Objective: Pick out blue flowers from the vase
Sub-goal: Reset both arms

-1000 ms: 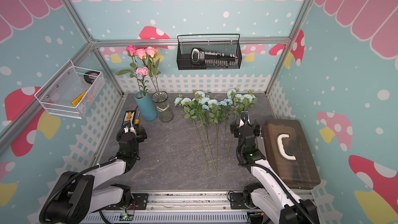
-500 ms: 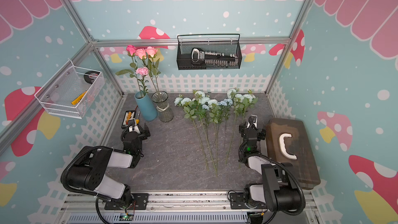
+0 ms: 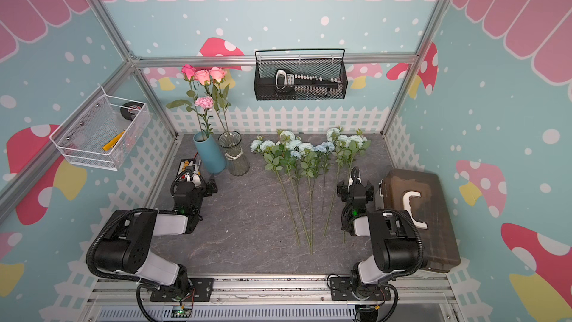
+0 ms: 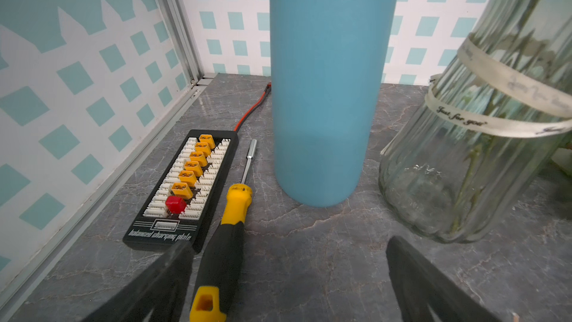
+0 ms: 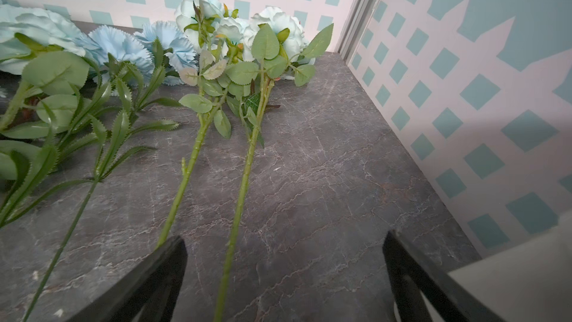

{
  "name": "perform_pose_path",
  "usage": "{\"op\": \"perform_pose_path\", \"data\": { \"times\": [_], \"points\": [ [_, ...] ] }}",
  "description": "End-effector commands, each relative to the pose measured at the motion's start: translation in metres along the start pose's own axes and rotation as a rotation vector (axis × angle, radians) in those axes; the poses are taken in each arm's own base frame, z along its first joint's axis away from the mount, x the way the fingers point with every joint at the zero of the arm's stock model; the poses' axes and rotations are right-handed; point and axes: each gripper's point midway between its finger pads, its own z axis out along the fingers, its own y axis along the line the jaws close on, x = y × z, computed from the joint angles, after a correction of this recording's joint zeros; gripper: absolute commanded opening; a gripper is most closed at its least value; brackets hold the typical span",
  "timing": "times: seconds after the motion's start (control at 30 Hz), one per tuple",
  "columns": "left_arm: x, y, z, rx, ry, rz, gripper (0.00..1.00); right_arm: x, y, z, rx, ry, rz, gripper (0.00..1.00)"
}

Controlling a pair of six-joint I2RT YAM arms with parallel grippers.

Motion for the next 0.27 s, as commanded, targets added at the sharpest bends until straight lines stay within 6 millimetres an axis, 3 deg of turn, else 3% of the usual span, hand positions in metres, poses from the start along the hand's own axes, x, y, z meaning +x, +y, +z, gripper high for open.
{"op": "perform_pose_path", "data": {
  "times": [0.0, 0.23],
  "points": [
    [-0.0075, -0.0021, 0.0001, 0.016, -0.016, 0.008, 0.98, -0.011, 0.0049, 0.0015, -0.034, -0.03, -0.012, 0.99],
    [-0.0074, -0.0033, 0.0005, 0.023, -0.013, 0.007, 0.98, -0.012, 0.0135, 0.0, -0.085, -0.038, -0.033, 0.99]
  ]
}}
